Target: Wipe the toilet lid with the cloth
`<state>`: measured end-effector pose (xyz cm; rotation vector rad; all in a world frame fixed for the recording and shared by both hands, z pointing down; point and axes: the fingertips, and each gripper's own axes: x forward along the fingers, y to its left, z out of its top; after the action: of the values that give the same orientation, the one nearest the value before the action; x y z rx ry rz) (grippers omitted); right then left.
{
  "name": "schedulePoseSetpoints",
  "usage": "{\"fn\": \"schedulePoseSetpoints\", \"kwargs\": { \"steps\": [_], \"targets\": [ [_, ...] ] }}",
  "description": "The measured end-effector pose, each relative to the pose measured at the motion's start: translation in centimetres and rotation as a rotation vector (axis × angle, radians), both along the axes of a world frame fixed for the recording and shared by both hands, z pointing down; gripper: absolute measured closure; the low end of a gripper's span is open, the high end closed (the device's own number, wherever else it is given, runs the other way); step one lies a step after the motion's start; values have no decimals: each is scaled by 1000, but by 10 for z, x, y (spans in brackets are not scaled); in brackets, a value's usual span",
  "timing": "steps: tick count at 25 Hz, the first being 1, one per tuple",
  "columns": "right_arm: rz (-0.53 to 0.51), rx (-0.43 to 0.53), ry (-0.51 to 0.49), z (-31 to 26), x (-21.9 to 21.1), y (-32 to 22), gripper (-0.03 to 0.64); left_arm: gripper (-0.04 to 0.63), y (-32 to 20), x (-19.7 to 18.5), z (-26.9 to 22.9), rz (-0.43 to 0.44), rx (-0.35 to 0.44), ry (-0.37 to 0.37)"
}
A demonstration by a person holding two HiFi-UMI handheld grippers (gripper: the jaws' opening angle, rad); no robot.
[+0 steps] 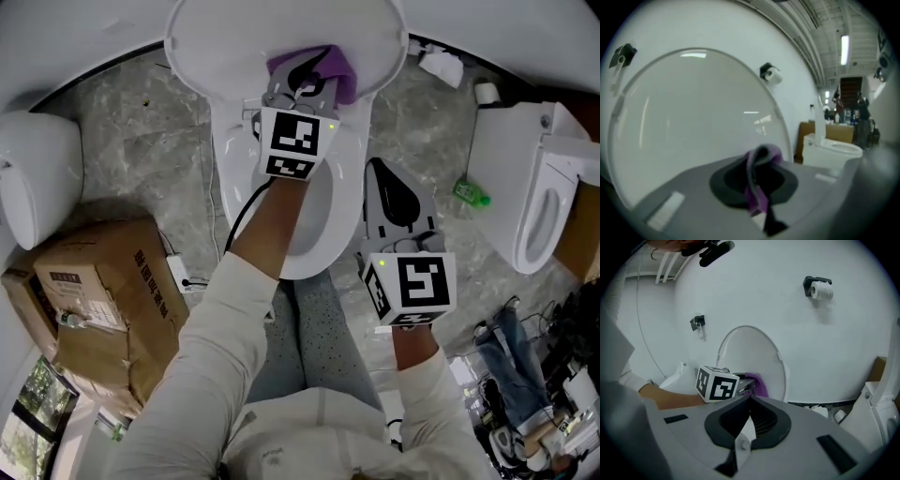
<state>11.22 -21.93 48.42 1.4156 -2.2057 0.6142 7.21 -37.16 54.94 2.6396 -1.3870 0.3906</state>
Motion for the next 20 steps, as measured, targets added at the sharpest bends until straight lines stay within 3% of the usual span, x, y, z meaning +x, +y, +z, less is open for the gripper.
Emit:
{"fn": "schedulePoseSetpoints", "kwargs": {
  "steps": [3,7,10,15,20],
  "targets": [
    [-18,-11,0,5,-5,5,600,577,3,-53,30,-100,-73,-42],
    [-34,-24,0,12,-10,13,600,575,13,-150,75,-350,-193,-67],
    [-34,-27,5,15,-8,17,600,572,18,-182,93,-395,-217,-130],
    [-15,-42,13,24,3,22,600,574,19,-166,106,-481,-257,-100],
    [-22,-41,19,26,1,23,600,574,19,-101,121,-340,-298,-99]
  ]
}}
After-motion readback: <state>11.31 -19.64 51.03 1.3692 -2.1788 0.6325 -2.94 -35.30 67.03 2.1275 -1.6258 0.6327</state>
